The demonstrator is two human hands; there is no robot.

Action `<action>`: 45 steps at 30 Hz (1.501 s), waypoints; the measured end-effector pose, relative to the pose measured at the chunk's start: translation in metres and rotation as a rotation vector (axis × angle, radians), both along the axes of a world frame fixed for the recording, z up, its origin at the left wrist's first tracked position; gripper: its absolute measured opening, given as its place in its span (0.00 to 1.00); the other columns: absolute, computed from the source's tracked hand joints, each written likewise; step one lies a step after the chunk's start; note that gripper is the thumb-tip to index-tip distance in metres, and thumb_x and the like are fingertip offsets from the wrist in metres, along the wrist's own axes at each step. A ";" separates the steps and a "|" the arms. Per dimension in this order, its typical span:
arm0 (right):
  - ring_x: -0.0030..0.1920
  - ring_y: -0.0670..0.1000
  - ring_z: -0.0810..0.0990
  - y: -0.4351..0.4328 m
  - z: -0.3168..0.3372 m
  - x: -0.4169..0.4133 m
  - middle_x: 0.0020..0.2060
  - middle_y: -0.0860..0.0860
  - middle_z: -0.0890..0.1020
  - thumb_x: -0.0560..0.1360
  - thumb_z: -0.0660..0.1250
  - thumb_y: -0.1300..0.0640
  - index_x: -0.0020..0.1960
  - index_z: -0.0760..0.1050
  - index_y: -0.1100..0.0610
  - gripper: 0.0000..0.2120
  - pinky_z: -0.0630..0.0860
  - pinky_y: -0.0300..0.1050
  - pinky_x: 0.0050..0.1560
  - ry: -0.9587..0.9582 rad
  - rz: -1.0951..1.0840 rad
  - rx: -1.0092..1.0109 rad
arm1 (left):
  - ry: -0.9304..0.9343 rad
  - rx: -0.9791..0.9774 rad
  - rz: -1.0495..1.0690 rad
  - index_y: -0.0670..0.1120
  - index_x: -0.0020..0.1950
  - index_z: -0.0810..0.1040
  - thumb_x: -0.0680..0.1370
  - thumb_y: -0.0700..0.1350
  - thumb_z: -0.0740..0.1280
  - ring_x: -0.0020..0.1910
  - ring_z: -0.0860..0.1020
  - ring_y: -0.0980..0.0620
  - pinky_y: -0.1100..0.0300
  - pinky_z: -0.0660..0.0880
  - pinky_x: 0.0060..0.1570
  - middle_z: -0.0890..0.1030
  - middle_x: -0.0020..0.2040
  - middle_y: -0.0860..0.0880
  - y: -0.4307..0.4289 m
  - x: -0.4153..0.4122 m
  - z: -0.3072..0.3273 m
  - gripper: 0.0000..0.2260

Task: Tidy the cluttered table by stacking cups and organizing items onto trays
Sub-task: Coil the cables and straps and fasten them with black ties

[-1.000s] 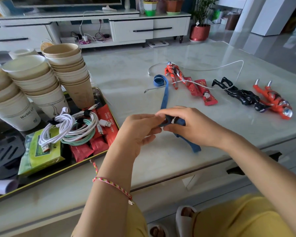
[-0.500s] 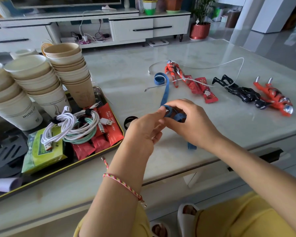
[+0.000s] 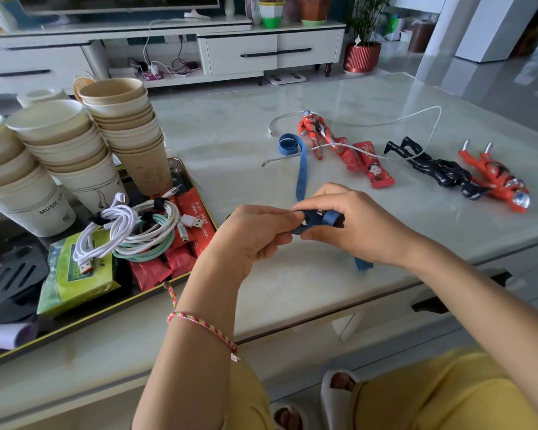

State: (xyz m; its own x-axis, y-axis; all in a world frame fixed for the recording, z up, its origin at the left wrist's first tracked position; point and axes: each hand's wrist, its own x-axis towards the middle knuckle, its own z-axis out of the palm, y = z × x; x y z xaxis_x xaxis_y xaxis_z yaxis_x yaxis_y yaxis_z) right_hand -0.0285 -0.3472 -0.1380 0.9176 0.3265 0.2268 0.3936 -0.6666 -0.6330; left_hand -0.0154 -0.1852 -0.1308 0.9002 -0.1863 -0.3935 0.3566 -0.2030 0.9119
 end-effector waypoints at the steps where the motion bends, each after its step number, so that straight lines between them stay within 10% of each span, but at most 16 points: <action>1: 0.45 0.42 0.75 0.000 -0.002 0.000 0.42 0.47 0.75 0.70 0.73 0.60 0.56 0.79 0.53 0.16 0.67 0.30 0.49 -0.010 -0.012 0.006 | 0.003 0.010 -0.004 0.46 0.43 0.81 0.73 0.44 0.70 0.35 0.76 0.56 0.64 0.71 0.36 0.81 0.39 0.49 0.000 0.000 0.000 0.02; 15: 0.31 0.41 0.69 -0.002 0.009 -0.001 0.29 0.46 0.74 0.76 0.64 0.50 0.37 0.76 0.61 0.16 0.66 0.35 0.35 0.111 -0.138 0.269 | 0.091 -0.429 0.453 0.44 0.39 0.79 0.73 0.42 0.70 0.35 0.76 0.57 0.70 0.71 0.31 0.81 0.37 0.49 -0.002 0.004 0.001 0.04; 22: 0.26 0.37 0.73 -0.002 0.004 -0.001 0.35 0.46 0.78 0.65 0.76 0.56 0.37 0.72 0.52 0.12 0.65 0.29 0.26 0.211 -0.146 -0.004 | 0.094 -0.514 0.434 0.45 0.40 0.79 0.73 0.43 0.71 0.32 0.78 0.58 0.71 0.71 0.29 0.81 0.31 0.52 -0.004 0.004 0.002 0.03; 30: 0.49 0.55 0.75 -0.027 0.001 0.017 0.51 0.52 0.75 0.70 0.70 0.56 0.53 0.67 0.54 0.15 0.65 0.43 0.42 0.004 -0.561 -0.430 | 0.127 -0.663 0.378 0.42 0.46 0.78 0.74 0.42 0.69 0.31 0.77 0.58 0.70 0.71 0.28 0.80 0.30 0.51 -0.004 0.002 0.008 0.04; 33: 0.60 0.58 0.71 -0.033 0.007 0.016 0.60 0.55 0.68 0.65 0.75 0.53 0.65 0.65 0.56 0.33 0.70 0.48 0.52 0.064 -0.467 -0.620 | 0.088 -0.616 0.365 0.43 0.43 0.79 0.74 0.42 0.69 0.32 0.77 0.57 0.70 0.72 0.28 0.81 0.33 0.50 -0.007 0.000 0.006 0.02; 36: 0.57 0.46 0.69 -0.028 0.023 0.006 0.60 0.48 0.65 0.58 0.78 0.45 0.69 0.62 0.47 0.44 0.71 0.44 0.55 0.261 -0.220 -0.443 | 0.018 -0.452 0.320 0.42 0.48 0.80 0.74 0.41 0.69 0.34 0.76 0.57 0.71 0.72 0.31 0.80 0.39 0.48 -0.011 -0.001 0.001 0.04; 40: 0.50 0.44 0.74 -0.007 0.026 0.011 0.56 0.50 0.75 0.71 0.69 0.60 0.60 0.72 0.50 0.19 0.73 0.38 0.53 -0.038 -0.183 0.083 | 0.005 -0.419 0.275 0.43 0.47 0.80 0.74 0.41 0.69 0.34 0.76 0.58 0.71 0.72 0.32 0.81 0.40 0.48 -0.013 -0.002 -0.001 0.04; 45: 0.53 0.51 0.79 0.013 0.014 0.012 0.51 0.54 0.80 0.76 0.65 0.59 0.59 0.73 0.57 0.13 0.73 0.50 0.61 0.206 -0.081 0.249 | 0.076 -0.537 0.312 0.43 0.41 0.79 0.75 0.40 0.68 0.28 0.76 0.60 0.72 0.71 0.28 0.81 0.31 0.50 -0.011 -0.001 0.002 0.03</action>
